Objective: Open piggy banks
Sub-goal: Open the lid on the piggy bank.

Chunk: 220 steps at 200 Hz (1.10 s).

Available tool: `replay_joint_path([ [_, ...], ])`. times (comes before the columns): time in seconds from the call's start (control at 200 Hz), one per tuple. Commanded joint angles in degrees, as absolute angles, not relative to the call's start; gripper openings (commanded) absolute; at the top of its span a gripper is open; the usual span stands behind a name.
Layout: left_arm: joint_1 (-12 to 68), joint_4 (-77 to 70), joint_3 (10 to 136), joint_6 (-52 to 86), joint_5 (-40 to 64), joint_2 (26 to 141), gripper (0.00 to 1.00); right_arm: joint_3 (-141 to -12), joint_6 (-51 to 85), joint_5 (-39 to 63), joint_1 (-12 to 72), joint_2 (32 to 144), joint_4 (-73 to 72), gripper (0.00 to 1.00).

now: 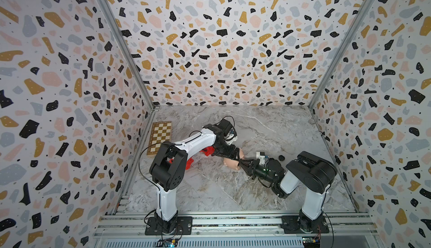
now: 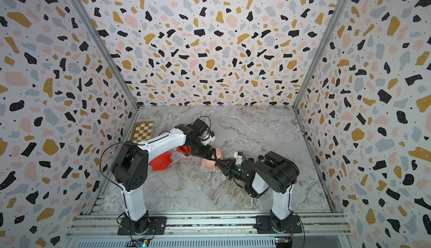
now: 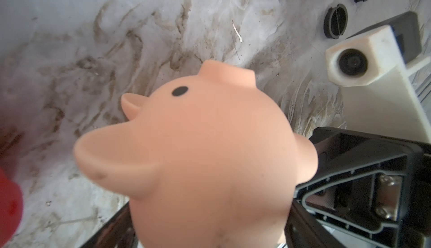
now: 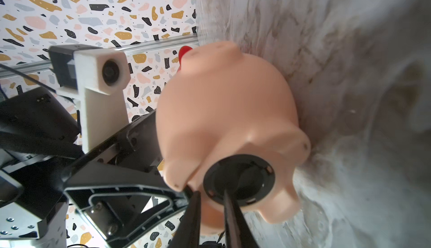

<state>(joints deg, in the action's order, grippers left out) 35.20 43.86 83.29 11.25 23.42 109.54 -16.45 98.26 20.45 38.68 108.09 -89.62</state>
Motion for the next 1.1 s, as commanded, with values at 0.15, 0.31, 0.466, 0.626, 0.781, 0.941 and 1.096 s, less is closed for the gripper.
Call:
replay_joint_path([
  [0.15, 35.64, 44.52, 81.97, 11.03, 23.18, 110.21, 0.86, -15.75, 102.94, 17.33, 39.45, 111.7, -96.36, 0.19],
  [0.31, 35.6, 44.6, 82.28, 11.02, 23.4, 110.5, 0.86, -16.57, 102.61, 17.14, 39.81, 112.49, -96.46, 0.2],
  [0.466, 35.6, 44.72, 82.07, 11.05, 23.31, 110.25, 0.86, -17.69, 102.39, 16.45, 39.81, 113.62, -97.57, 0.21],
  [0.626, 35.6, 44.64, 81.92, 11.05, 23.46, 110.3, 0.86, -18.59, 102.55, 15.46, 39.64, 115.1, -98.45, 0.21],
  [0.781, 35.6, 44.26, 81.75, 11.16, 23.56, 110.05, 0.85, -20.41, 101.89, 15.33, 39.51, 115.28, -98.76, 0.21],
  [0.941, 35.64, 44.31, 81.79, 11.06, 23.55, 110.35, 0.85, -21.22, 100.1, 15.88, 39.64, 112.94, -96.36, 0.21],
  [1.096, 35.6, 44.47, 82.04, 11.07, 23.81, 110.57, 0.86, -21.48, 98.95, 15.97, 39.49, 111.53, -94.31, 0.21],
])
